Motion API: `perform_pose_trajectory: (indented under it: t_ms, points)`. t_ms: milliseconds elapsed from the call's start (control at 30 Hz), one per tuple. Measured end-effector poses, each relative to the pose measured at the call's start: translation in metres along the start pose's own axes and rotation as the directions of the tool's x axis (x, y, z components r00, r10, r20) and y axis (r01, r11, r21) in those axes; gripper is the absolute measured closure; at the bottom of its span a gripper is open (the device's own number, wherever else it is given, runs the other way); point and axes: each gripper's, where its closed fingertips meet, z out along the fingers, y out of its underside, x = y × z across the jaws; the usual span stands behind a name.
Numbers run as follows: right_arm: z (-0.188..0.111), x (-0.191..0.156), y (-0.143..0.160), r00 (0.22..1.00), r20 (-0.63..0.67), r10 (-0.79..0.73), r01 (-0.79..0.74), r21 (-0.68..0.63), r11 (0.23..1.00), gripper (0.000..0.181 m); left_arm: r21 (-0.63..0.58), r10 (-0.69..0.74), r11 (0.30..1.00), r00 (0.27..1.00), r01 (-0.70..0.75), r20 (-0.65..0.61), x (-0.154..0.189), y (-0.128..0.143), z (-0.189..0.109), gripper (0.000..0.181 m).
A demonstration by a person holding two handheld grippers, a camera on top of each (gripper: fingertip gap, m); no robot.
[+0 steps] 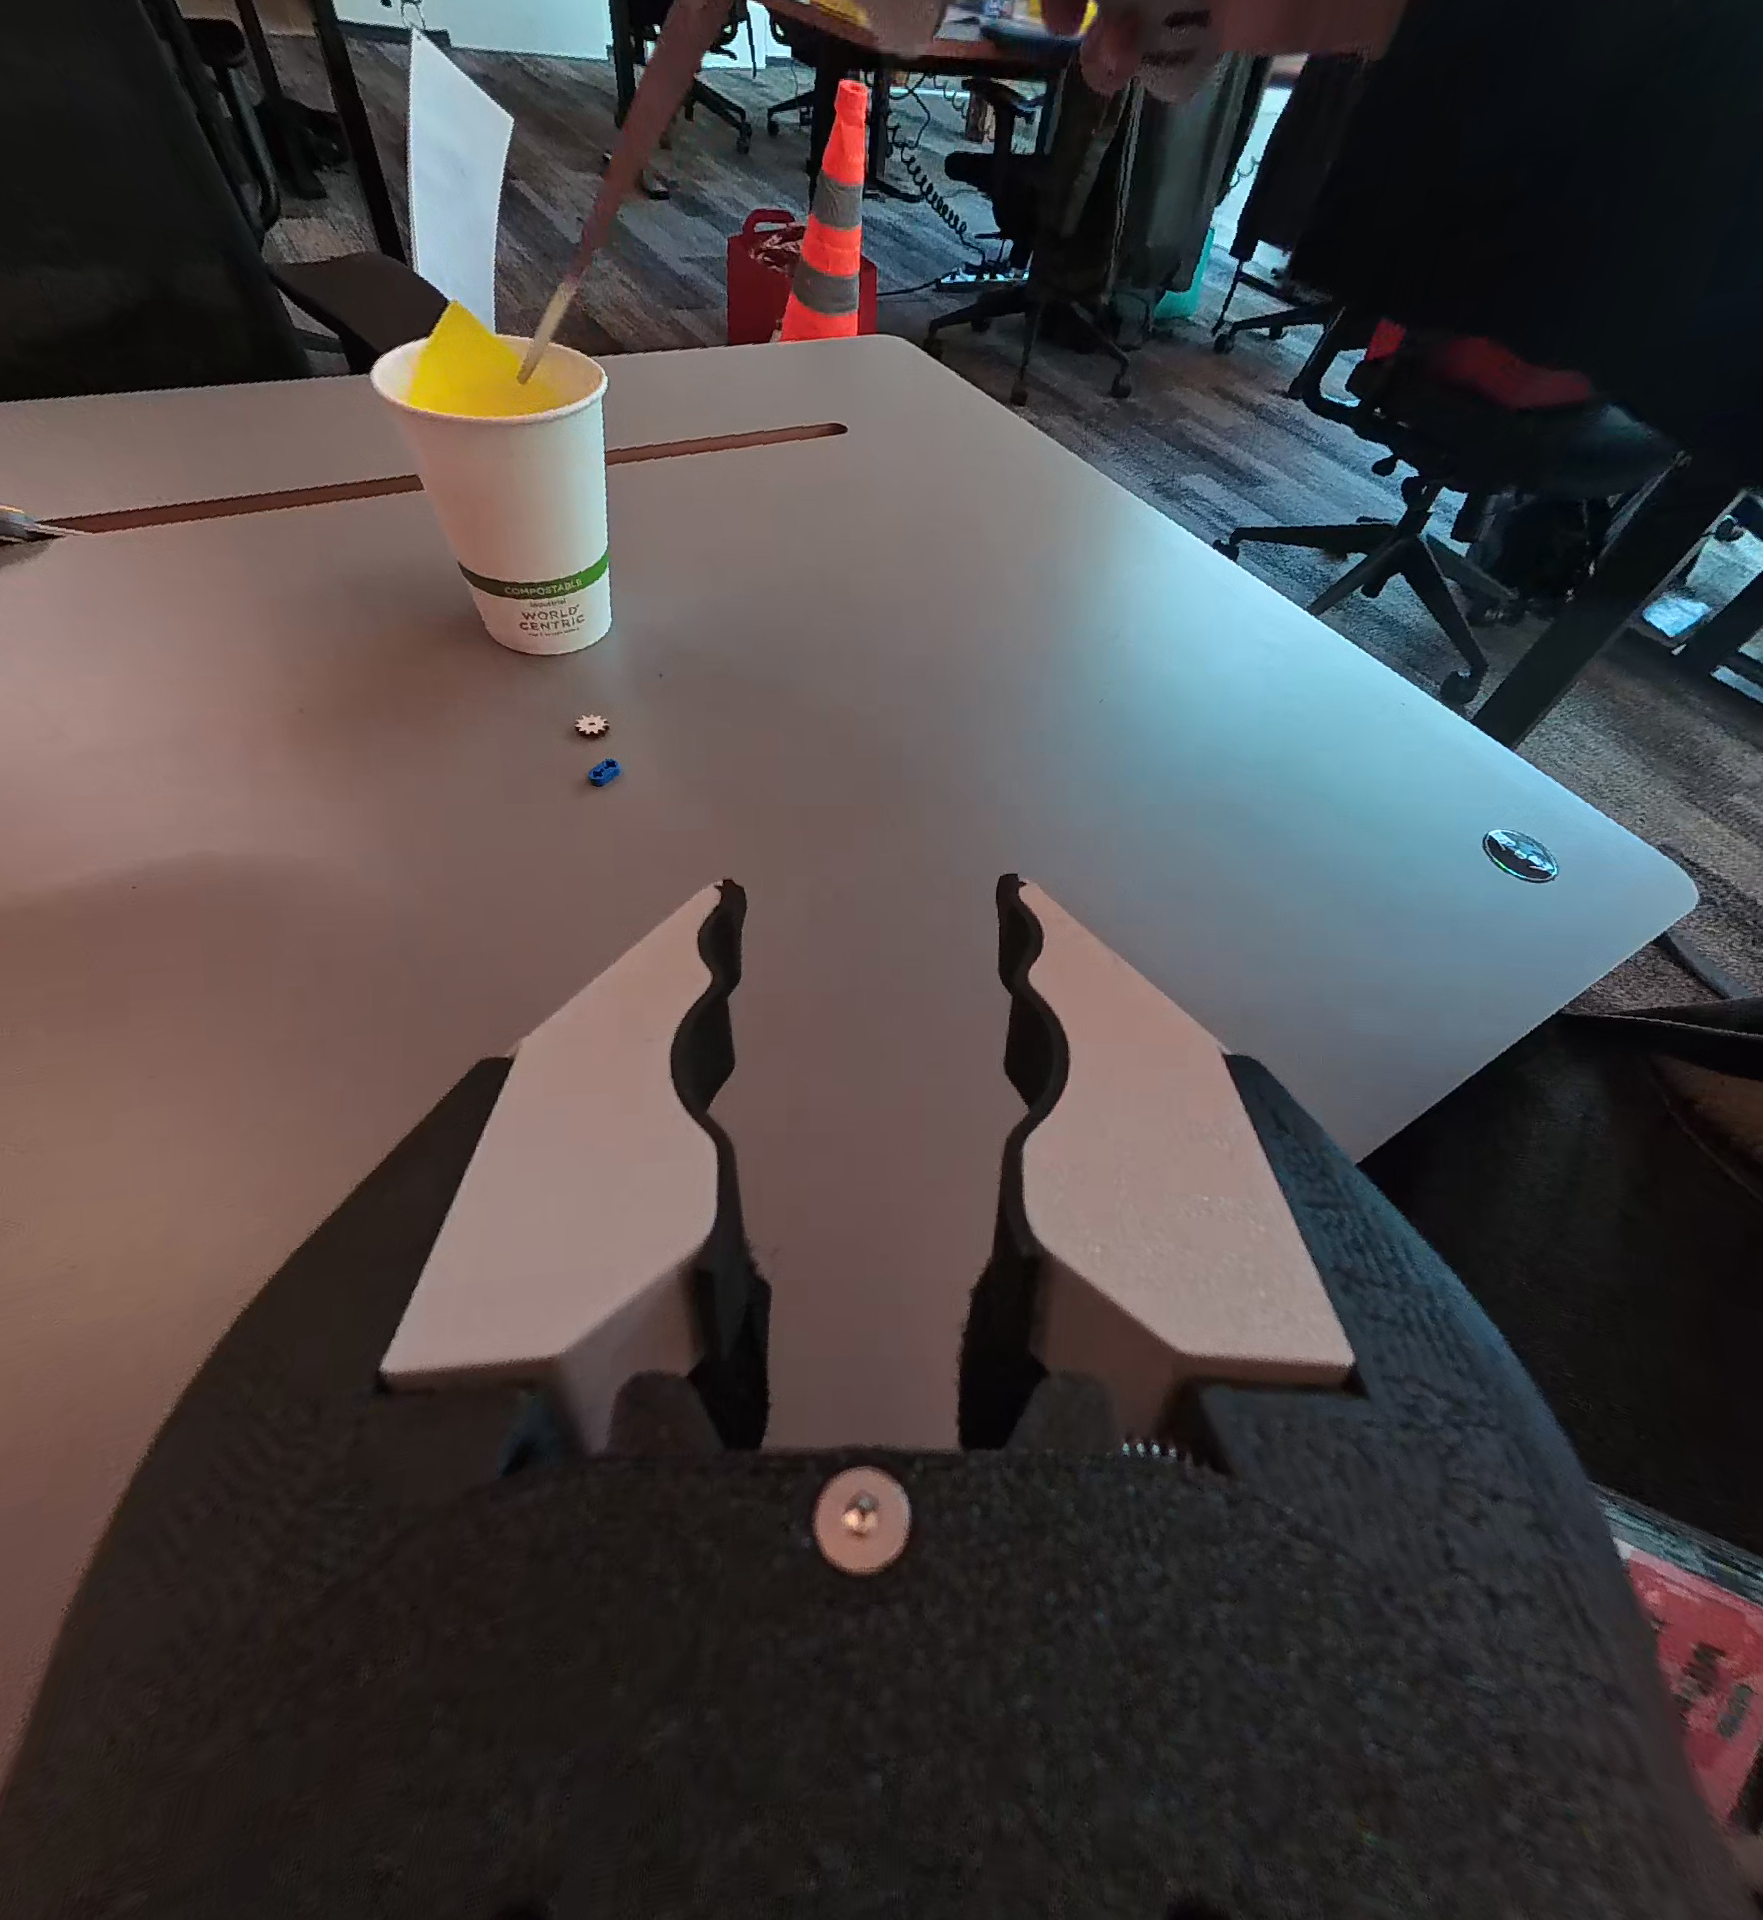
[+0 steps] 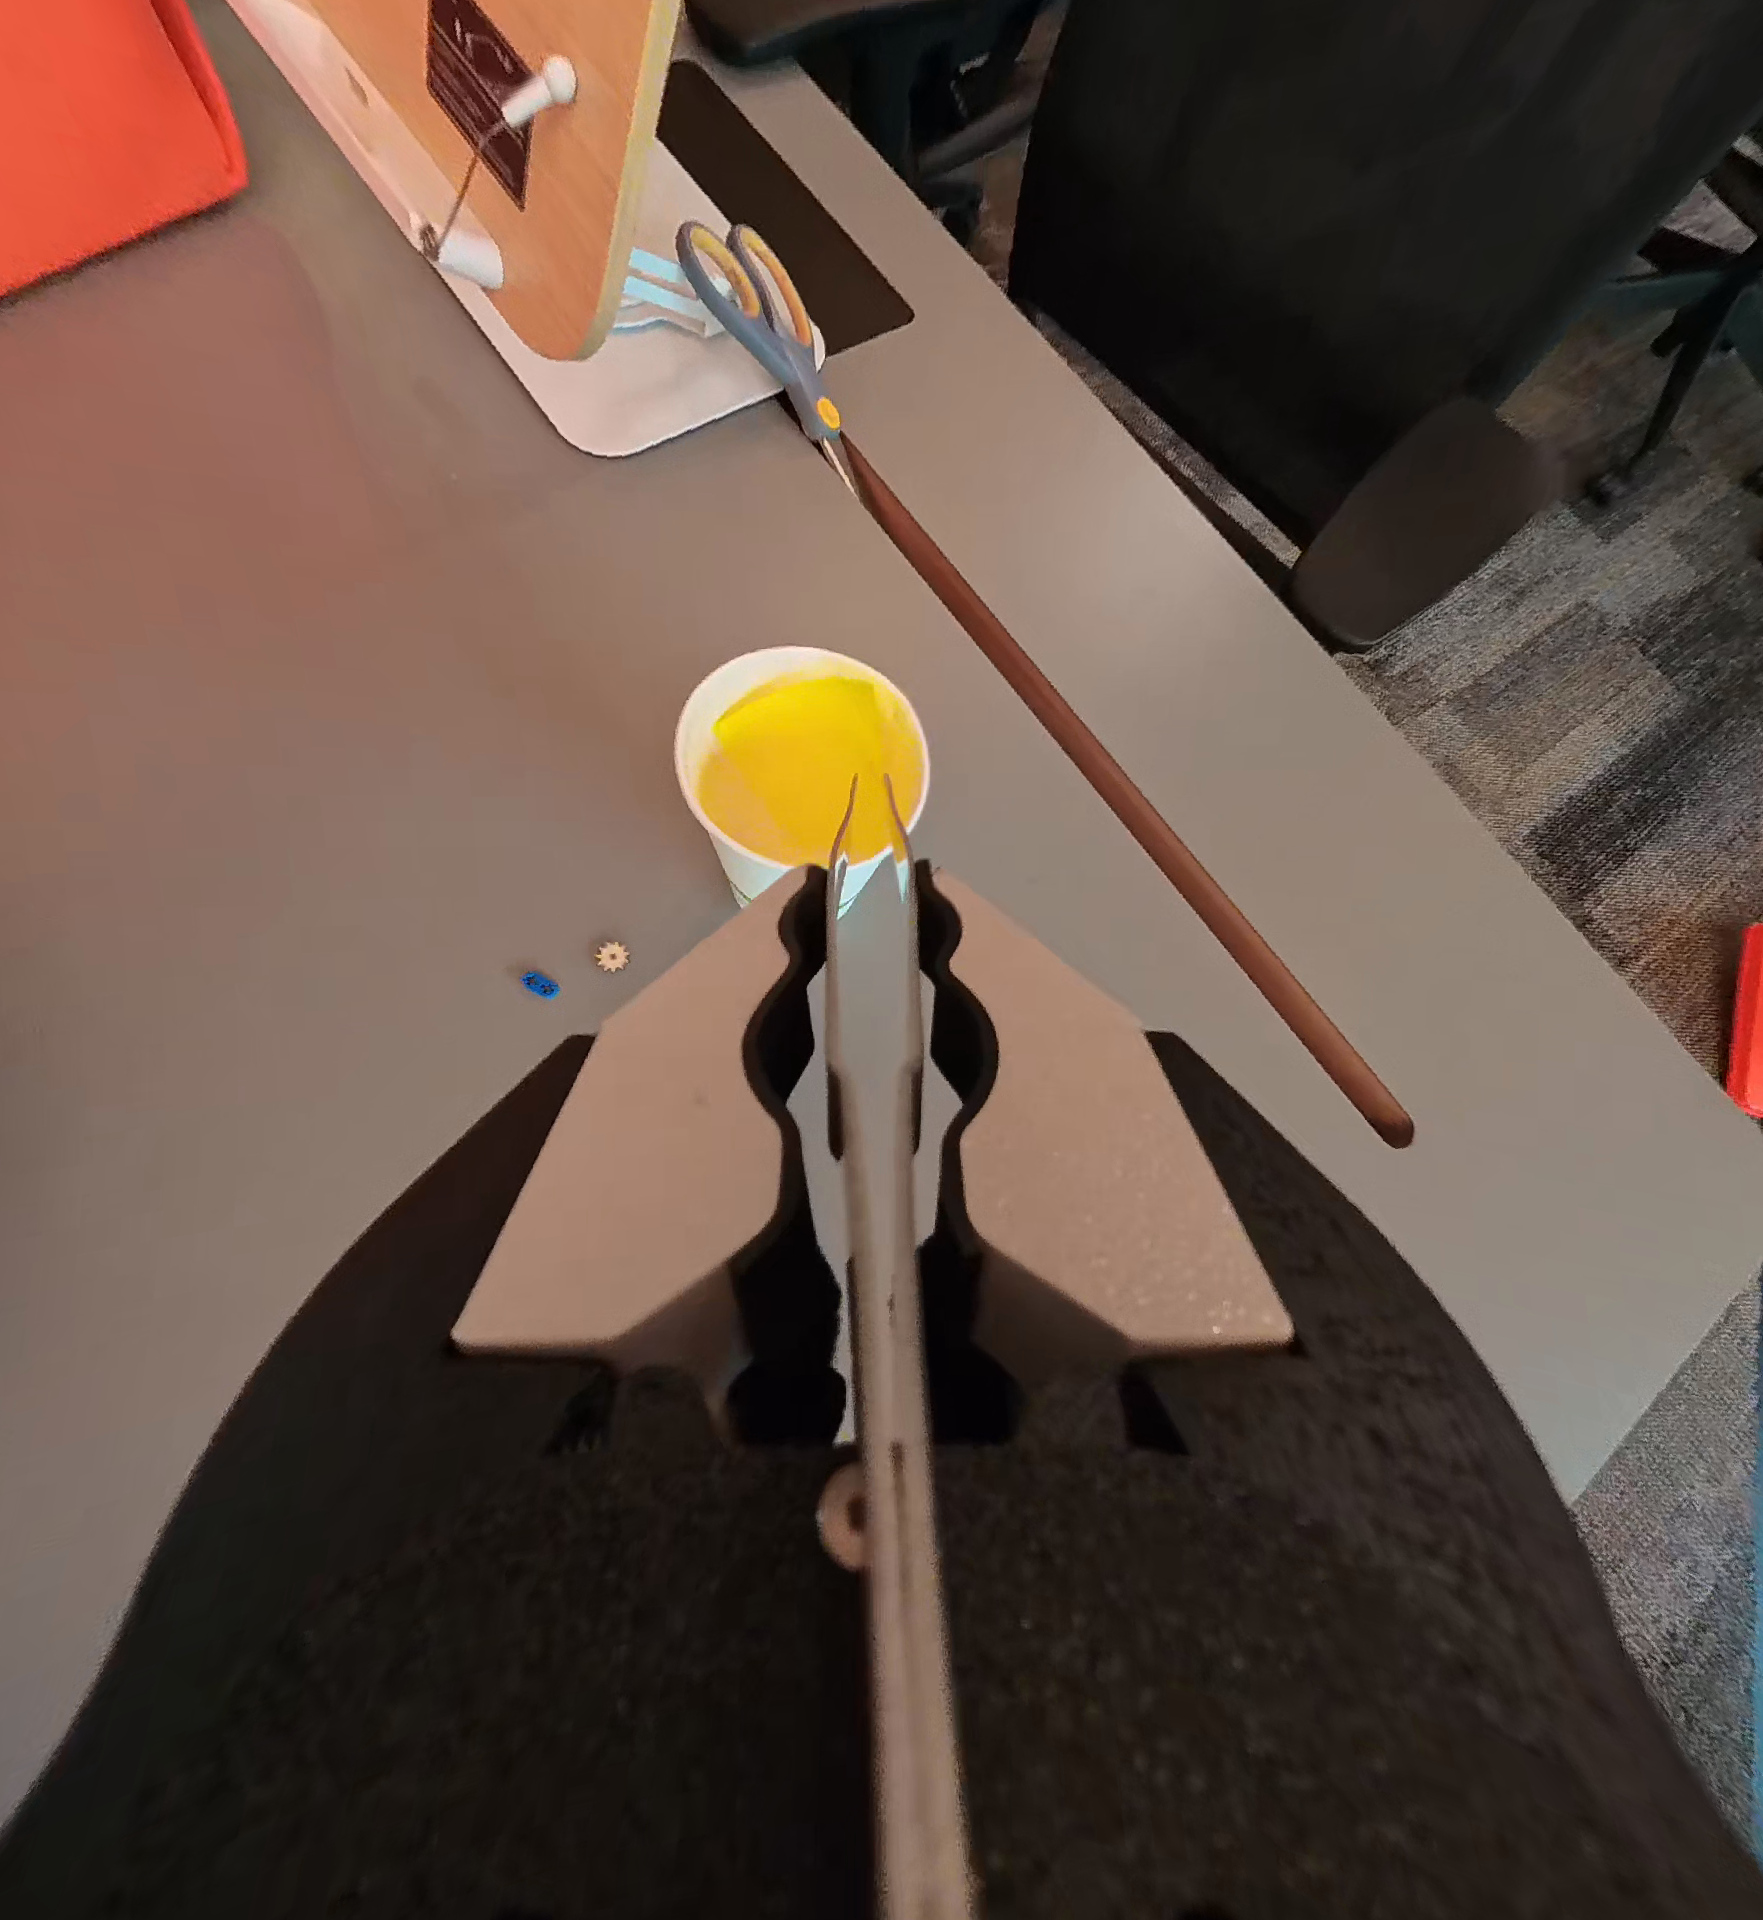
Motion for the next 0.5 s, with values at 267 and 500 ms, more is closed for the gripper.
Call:
perform_pose_trajectory:
  t_ms: [267, 500]
  points:
    - [-0.049, -0.003, -0.013, 1.0, 0.009, 0.004, -0.005, 0.134, 0.991, 0.166, -0.003, 0.007, 1.0, 1.0, -0.007, 0.001, 0.001, 0.0, 0.0, 0.131]
    - [-0.086, -0.044, 0.023, 0.998, 0.03, -0.048, 0.038, 0.285, 0.958, 0.166, -0.009, 0.012, 1.0, 1.0, -0.012, 0.003, 0.001, 0.002, 0.0, 0.131]
